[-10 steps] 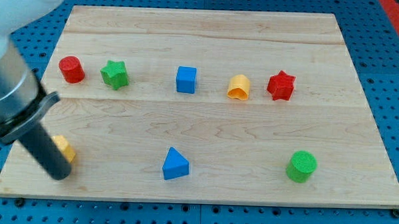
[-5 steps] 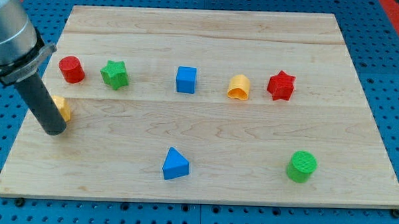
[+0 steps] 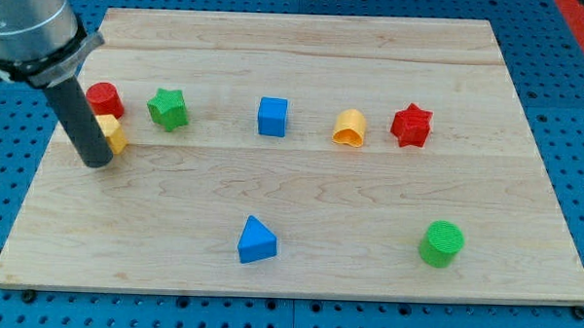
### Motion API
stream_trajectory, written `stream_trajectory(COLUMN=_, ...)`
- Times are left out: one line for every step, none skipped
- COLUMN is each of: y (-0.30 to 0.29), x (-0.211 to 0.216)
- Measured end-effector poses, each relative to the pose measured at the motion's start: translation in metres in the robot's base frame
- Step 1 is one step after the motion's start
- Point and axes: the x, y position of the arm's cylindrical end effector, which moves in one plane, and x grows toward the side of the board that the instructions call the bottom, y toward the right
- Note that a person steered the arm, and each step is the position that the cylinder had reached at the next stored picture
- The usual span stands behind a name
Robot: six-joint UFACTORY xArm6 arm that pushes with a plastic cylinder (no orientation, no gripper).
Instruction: Place the yellow hexagon to the bottom right of the red circle
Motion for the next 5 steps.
stream_trajectory(y=0.0, x=0.004)
stream_trajectory(y=-0.007, x=0.006)
stream_trajectory(y=-0.007, x=-0.021)
stream_trajectory(y=-0.007, x=-0.042)
stream_trajectory(y=-0.007, x=-0.048)
